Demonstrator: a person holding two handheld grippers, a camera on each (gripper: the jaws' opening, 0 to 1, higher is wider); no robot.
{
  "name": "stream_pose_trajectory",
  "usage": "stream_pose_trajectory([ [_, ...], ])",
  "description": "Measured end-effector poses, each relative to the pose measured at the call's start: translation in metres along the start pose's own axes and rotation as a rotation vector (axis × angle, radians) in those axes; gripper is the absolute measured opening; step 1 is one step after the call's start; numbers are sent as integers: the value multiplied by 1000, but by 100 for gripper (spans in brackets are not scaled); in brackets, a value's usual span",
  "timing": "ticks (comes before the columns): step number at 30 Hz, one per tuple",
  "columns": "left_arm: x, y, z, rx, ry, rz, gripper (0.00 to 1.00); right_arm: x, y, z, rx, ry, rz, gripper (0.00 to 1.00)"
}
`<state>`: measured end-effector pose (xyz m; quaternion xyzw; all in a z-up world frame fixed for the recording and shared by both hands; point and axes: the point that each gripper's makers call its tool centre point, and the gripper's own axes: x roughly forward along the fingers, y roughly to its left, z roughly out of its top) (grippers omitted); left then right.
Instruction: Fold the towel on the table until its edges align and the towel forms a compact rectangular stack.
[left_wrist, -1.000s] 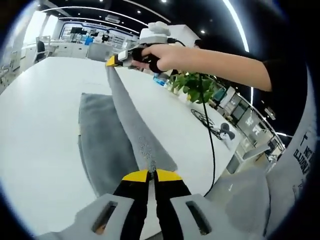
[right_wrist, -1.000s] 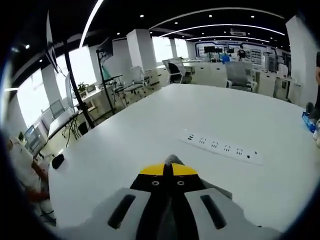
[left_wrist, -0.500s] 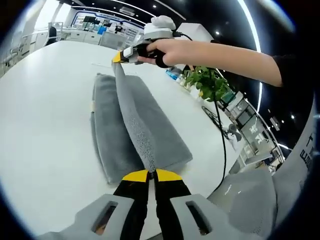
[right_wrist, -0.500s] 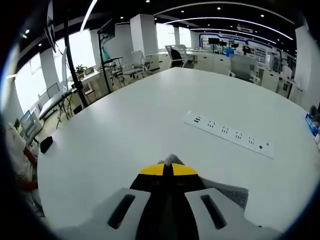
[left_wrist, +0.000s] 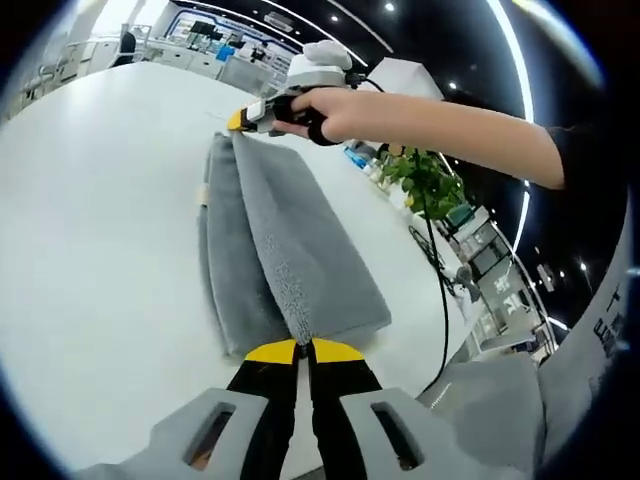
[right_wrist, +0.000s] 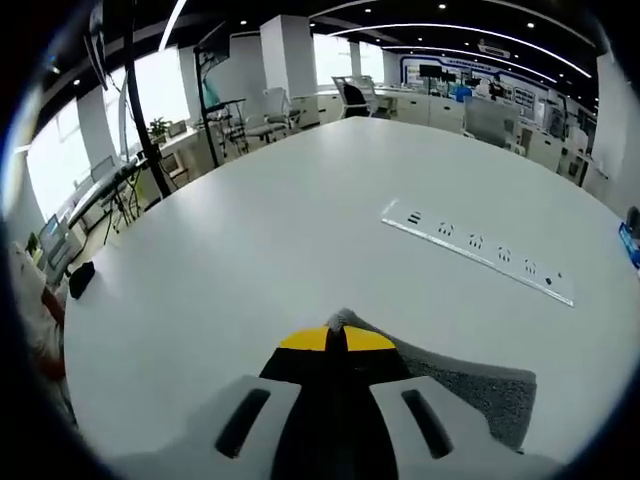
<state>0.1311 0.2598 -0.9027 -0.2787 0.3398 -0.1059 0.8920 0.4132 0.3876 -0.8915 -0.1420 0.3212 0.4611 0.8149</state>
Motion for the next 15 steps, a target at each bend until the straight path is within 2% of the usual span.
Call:
stream_pose_trajectory([
  [3, 2, 7, -4, -41, 11, 8, 4, 3, 0, -2, 5, 4, -2, 1],
  [9, 3, 16, -7, -59, 25, 37, 4, 9, -1, -7, 13, 5, -12, 1],
  [15, 2, 23, -10, -67, 37, 72, 3, 13, -3, -13, 60, 2, -20, 1],
])
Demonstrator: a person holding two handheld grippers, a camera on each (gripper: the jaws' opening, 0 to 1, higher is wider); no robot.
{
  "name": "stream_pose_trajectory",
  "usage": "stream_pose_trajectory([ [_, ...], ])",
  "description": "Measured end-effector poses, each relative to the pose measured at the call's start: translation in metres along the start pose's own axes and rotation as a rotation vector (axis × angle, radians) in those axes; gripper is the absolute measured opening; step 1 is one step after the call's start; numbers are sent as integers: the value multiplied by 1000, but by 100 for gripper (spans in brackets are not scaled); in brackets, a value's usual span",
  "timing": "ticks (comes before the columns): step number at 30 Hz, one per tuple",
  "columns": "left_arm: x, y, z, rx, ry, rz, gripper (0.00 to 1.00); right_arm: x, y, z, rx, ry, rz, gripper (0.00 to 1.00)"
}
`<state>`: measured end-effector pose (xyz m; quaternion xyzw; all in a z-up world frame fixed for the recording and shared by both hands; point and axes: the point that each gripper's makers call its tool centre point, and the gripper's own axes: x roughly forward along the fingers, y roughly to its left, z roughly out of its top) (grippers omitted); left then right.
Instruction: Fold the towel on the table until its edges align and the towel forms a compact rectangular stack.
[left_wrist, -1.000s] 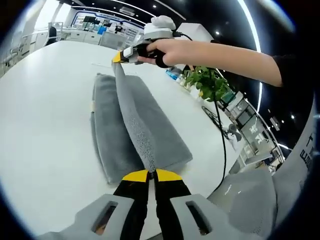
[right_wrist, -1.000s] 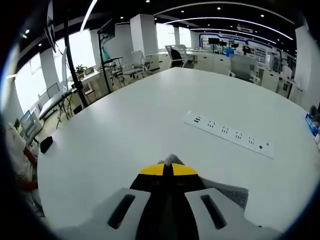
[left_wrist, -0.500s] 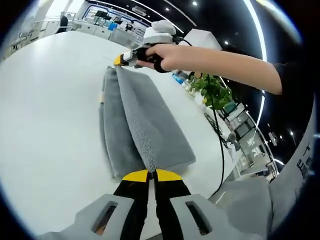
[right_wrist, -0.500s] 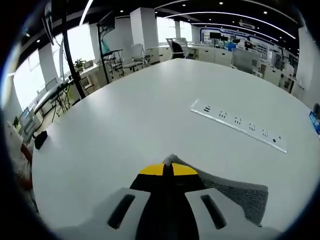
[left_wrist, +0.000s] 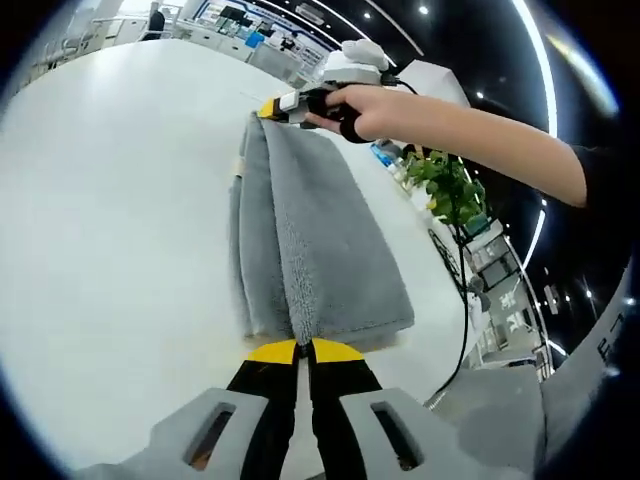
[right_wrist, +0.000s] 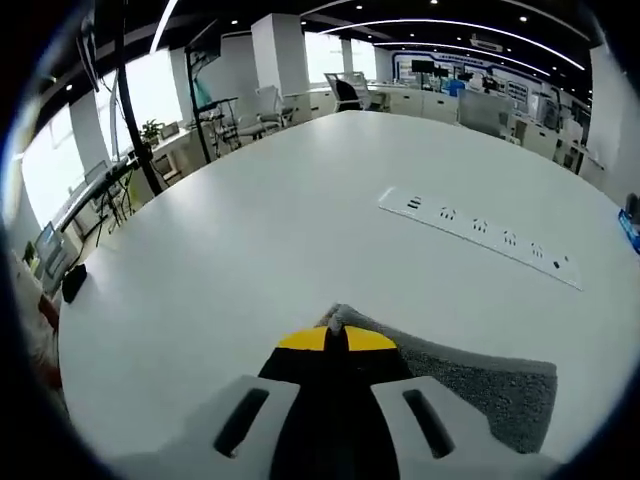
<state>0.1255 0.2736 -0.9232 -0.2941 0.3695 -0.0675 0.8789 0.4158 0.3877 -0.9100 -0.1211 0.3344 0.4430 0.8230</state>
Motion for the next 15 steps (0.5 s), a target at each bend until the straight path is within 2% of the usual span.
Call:
stream_pose_trajectory([
  [6, 1, 3, -1, -4, 9, 21, 3, 3, 0, 0, -15, 18, 17, 2],
  [10, 0, 1, -1, 30, 17, 32, 3, 0, 0, 0, -9, 19, 39, 2],
  [13, 0, 2, -1, 28, 21, 31, 3, -9, 4, 6, -20, -6, 64, 6],
  [14, 0, 2, -1, 28, 21, 30, 3, -14, 8, 11, -45, -30, 91, 7],
  [15, 0, 1, -1, 32, 18, 24, 3, -17, 6, 13, -59, -38, 86, 7],
])
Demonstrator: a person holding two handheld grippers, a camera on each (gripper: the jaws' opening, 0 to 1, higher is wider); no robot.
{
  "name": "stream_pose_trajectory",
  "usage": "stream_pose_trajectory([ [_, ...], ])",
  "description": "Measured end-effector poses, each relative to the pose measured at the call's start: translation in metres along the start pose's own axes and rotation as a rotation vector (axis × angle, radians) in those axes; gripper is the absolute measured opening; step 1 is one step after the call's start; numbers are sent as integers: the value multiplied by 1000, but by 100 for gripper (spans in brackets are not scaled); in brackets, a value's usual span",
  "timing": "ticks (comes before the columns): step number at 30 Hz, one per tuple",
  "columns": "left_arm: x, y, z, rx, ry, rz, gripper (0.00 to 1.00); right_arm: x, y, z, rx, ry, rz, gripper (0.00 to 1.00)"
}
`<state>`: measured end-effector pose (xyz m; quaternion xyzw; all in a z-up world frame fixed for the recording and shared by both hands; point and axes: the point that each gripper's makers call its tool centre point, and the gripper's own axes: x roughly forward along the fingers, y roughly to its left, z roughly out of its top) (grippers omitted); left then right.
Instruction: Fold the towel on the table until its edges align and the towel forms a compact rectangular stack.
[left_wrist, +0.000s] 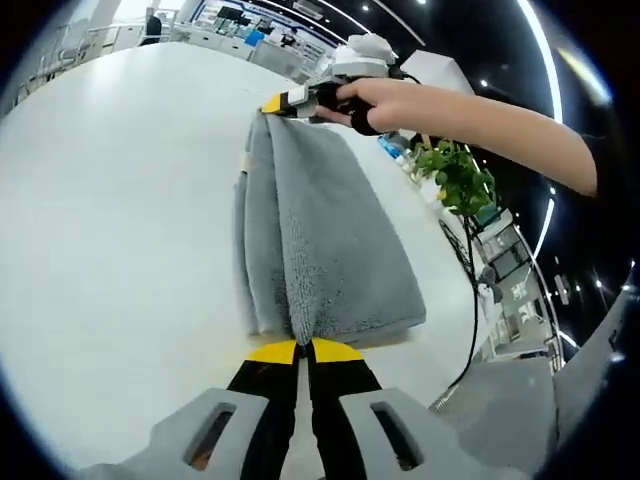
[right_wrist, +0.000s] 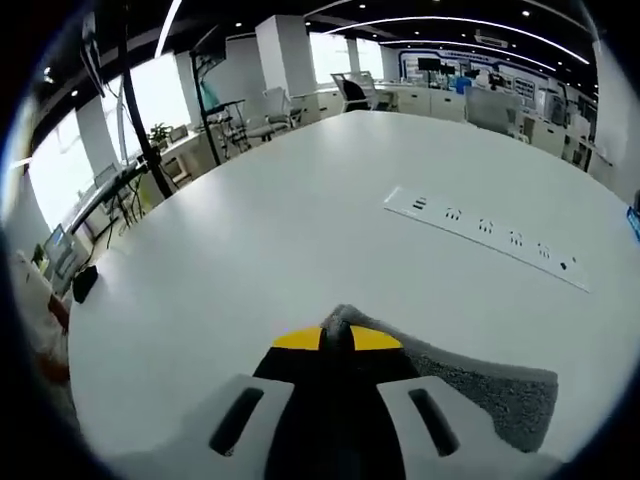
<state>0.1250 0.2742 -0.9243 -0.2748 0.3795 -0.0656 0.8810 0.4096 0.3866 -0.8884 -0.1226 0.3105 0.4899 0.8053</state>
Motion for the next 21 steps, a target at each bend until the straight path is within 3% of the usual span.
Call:
stream_pose_trajectory([
  [5, 1, 1, 0, 1, -4, -4, 4, -17, -12, 10, -22, -18, -18, 9],
  [10, -1, -1, 2, 76, 18, 18, 7, -38, -22, 14, -38, -33, -40, 11],
  [15, -8, -8, 17, 110, -13, 7, 17, -47, -43, 11, 5, -44, -65, 14],
  [21, -15, 5, 49, 136, -51, 67, 21, -70, -58, -5, 73, -52, -78, 18],
])
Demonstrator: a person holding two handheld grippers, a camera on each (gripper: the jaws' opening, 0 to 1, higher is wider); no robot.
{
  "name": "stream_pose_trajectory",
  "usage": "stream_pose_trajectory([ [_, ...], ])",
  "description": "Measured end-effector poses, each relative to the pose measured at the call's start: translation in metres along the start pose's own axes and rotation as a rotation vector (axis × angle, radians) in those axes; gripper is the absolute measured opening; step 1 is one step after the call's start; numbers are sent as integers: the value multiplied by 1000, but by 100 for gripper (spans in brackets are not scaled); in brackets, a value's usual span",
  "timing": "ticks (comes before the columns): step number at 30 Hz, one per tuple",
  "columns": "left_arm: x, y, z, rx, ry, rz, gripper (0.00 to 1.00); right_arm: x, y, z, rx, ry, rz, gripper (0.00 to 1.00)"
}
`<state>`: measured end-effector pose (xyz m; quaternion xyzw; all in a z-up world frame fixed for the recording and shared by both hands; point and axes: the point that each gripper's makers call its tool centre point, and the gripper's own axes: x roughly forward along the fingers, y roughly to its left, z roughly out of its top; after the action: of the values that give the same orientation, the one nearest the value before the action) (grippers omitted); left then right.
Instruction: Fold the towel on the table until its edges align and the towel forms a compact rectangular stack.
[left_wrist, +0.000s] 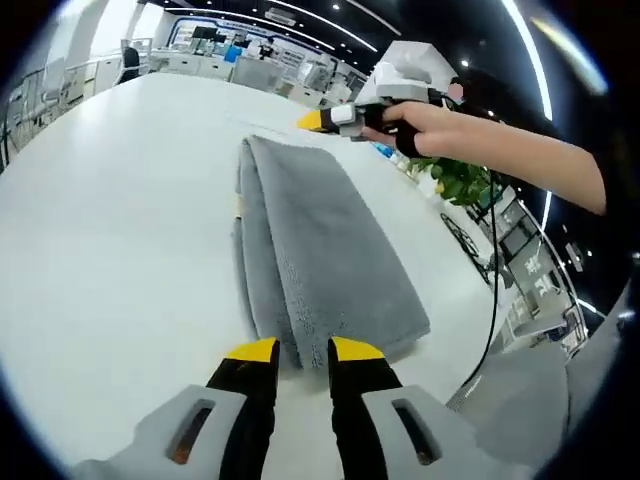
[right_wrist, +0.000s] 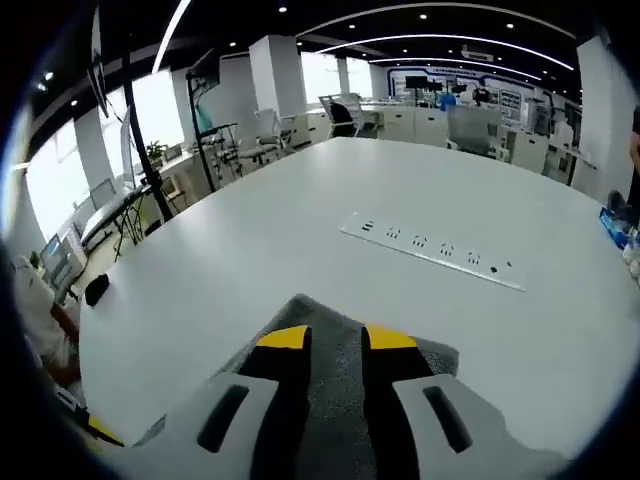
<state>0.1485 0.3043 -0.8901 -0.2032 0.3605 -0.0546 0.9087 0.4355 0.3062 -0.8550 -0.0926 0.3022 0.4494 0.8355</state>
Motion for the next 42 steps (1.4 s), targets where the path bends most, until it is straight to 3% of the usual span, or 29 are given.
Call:
stream_pose_trajectory([
  [10, 10, 21, 52, 94, -31, 60, 25, -41, -42, -13, 133, -37, -60, 18],
  [16, 28, 28, 72, 113, -32, 76, 26, -57, -48, -28, 180, -40, -69, 19],
  [30, 67, 23, 91, 155, -15, 50, 40, -74, -59, -70, 176, 23, -48, 27],
  [39, 89, 34, 91, 163, 15, 71, 42, -80, -43, -98, 189, 64, 4, 29],
  [42, 90, 35, 90, 220, 40, 77, 42, -83, -39, -107, 199, 78, 7, 29],
])
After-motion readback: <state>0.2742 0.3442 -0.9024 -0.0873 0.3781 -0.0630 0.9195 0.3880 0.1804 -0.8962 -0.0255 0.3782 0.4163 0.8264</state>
